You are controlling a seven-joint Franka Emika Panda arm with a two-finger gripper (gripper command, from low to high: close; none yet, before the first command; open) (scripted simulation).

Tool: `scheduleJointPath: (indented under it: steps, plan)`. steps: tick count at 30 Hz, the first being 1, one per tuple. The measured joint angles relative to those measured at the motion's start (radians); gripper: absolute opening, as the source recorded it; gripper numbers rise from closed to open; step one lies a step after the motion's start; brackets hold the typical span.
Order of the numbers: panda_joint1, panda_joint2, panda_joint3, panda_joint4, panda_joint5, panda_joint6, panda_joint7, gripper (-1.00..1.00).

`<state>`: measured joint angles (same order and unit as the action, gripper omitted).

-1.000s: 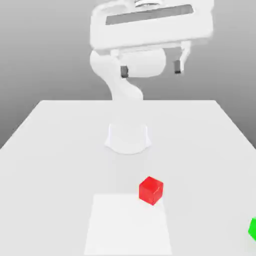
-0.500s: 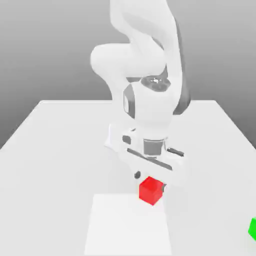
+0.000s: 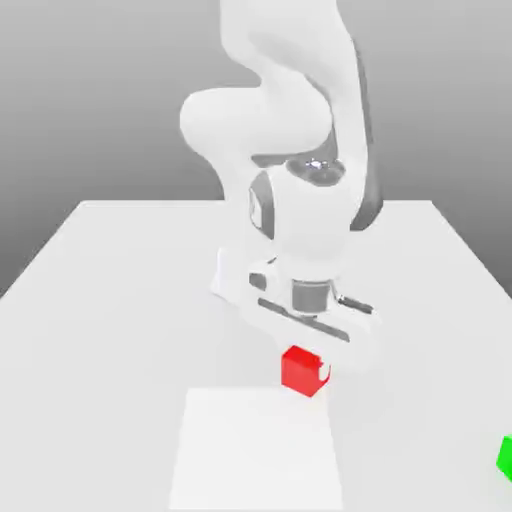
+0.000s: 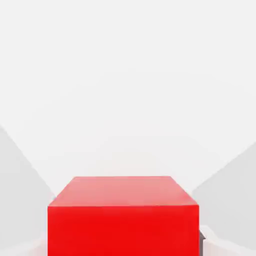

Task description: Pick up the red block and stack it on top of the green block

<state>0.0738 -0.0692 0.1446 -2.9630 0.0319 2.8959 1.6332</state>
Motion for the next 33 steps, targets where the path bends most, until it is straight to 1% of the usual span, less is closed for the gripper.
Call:
scheduleJointPath:
  steps: [2, 4, 10, 15, 22, 24, 26, 27, 33]
  plan:
    - [0.018, -0.043, -0.004, 0.011, 0.014, -0.055, -0.035, -1.00]
    - [0.038, -0.024, 0.007, 0.066, -0.004, -0.093, -0.102, -1.00]
    - [0.123, 0.097, 0.057, 0.278, -0.072, -0.191, -0.345, -1.00]
    - [0.163, 0.204, 0.104, 0.459, -0.121, -0.272, -0.560, -1.00]
    - [0.210, 0.353, 0.194, 0.714, -0.191, -0.387, -0.859, -1.00]
    - [0.228, 0.412, 0.192, 0.752, -0.223, -0.369, -0.885, -1.00]
    - [0.251, 0.481, 0.168, 0.765, -0.262, -0.316, -0.870, -1.00]
    - [0.261, 0.509, 0.155, 0.768, -0.278, -0.292, -0.861, 1.00]
    - [0.267, 0.523, 0.149, 0.770, -0.286, -0.280, -0.856, 1.00]
